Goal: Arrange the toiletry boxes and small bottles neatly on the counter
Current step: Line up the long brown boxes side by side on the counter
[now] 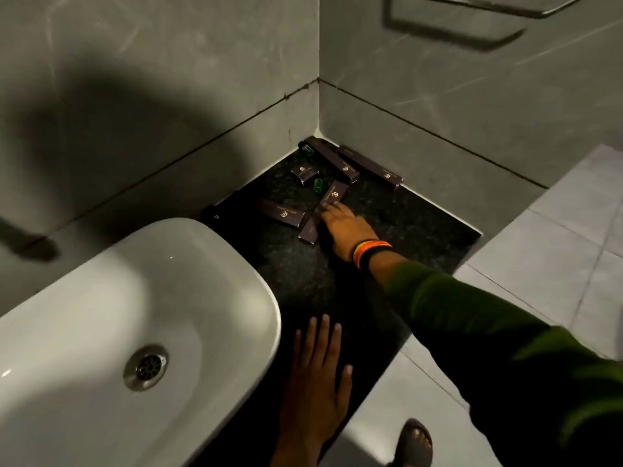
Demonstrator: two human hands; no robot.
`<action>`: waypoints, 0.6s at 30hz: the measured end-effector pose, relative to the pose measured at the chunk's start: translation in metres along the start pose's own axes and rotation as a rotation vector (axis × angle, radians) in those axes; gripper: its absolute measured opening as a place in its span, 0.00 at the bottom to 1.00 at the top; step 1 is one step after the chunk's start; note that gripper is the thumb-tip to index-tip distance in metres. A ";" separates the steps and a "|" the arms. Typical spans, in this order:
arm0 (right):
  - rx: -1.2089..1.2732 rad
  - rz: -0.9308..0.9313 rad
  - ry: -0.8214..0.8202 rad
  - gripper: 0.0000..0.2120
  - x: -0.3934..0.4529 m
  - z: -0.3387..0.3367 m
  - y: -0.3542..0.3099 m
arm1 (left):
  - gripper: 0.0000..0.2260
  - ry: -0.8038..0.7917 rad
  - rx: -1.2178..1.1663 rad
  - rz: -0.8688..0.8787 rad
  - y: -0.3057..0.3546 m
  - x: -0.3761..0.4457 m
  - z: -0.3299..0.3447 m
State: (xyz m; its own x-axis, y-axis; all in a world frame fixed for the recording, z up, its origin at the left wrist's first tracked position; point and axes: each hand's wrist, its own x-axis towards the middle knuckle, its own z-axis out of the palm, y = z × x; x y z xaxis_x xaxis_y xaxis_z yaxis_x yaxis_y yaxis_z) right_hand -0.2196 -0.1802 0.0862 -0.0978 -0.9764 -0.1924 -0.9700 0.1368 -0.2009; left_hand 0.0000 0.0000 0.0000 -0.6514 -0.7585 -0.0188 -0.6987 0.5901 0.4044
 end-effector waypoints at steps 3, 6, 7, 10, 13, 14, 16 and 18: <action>-0.156 -0.055 -0.063 0.33 0.028 -0.001 0.001 | 0.30 0.019 0.007 -0.010 -0.001 0.001 0.002; -0.298 -0.103 -0.138 0.28 0.046 -0.002 0.005 | 0.30 0.019 0.028 0.004 -0.002 -0.001 0.006; -0.347 -0.128 -0.123 0.26 0.048 -0.003 0.007 | 0.30 0.021 0.030 -0.001 -0.003 -0.001 0.007; -0.443 -0.205 -0.028 0.20 0.042 -0.012 0.007 | 0.30 0.027 0.030 -0.002 -0.004 -0.003 0.008; -0.331 -0.206 -0.036 0.25 0.014 -0.022 0.010 | 0.29 0.013 -0.005 -0.003 -0.002 -0.002 0.005; -0.218 -0.160 -0.039 0.27 0.000 -0.024 0.012 | 0.30 0.011 -0.006 0.000 -0.002 -0.002 0.005; -0.001 -0.057 -0.021 0.28 -0.035 -0.019 0.015 | 0.30 0.017 -0.010 -0.002 -0.002 -0.003 0.005; 0.105 -0.003 -0.004 0.28 -0.073 -0.006 0.015 | 0.29 0.014 0.013 0.003 -0.001 -0.003 0.004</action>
State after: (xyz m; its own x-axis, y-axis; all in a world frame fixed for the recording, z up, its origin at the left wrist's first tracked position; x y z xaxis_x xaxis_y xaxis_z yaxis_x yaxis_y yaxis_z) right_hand -0.2282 -0.1076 0.1026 -0.0938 -0.9763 -0.1952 -0.9415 0.1508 -0.3014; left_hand 0.0017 0.0026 -0.0041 -0.6496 -0.7602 -0.0046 -0.7005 0.5962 0.3922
